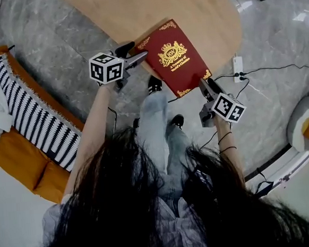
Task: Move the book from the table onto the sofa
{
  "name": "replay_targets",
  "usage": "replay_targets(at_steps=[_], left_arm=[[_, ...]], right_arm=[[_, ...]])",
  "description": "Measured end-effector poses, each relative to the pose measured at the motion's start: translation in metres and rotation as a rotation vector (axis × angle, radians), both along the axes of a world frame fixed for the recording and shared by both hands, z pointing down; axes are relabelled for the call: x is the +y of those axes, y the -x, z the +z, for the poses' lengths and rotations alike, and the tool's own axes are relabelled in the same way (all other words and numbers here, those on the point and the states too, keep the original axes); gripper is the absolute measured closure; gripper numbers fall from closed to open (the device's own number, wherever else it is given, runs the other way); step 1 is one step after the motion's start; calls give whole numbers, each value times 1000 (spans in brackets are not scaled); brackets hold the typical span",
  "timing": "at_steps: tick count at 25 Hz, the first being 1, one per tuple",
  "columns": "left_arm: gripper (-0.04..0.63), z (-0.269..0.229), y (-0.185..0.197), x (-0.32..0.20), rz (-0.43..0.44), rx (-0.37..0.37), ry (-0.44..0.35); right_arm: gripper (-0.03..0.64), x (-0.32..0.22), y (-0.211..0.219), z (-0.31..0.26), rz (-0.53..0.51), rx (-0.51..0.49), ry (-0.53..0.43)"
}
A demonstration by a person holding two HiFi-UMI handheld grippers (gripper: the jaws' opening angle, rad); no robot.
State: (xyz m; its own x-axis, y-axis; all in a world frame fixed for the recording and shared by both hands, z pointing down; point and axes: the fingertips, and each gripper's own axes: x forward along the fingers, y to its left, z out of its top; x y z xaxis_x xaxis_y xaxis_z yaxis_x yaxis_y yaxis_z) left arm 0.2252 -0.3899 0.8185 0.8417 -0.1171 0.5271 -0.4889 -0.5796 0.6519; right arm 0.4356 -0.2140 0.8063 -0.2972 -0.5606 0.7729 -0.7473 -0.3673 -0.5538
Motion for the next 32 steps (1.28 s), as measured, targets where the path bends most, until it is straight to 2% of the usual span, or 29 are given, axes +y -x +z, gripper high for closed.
replay_targets(at_steps=[2,5,11,13,16,17,22,26,32], left_arm=[[291,-1,-5,-3,-16,25,13],[291,5,-8,-3,-22,22,32],[291,11,-10,-5,-13,34,56],[291,11,-10,-6,-19,43,56],[291,12,-12,-6,-36,39,60],[291,13,-12,-6,-37,34,63],[293,8,-8,-2,-46,-4,63],[293,-7,-4,5,-117,25,38],[293,-48,-17,38,-161,28,-5]], right_arm=[[365,5,-6,1,49,14,23],[364,12,-9,11,113,-12,62],[365,3,3,27,87,-69,75],[365,2,6,29,120,-123,66],[369,4,9,31,211,-257,69],[403,4,9,30,229,-281,70],[423,-6,6,20,210,-209,64],[426,-8,2,4,179,-194,45],[430,14,-18,-29,92,-176,54]])
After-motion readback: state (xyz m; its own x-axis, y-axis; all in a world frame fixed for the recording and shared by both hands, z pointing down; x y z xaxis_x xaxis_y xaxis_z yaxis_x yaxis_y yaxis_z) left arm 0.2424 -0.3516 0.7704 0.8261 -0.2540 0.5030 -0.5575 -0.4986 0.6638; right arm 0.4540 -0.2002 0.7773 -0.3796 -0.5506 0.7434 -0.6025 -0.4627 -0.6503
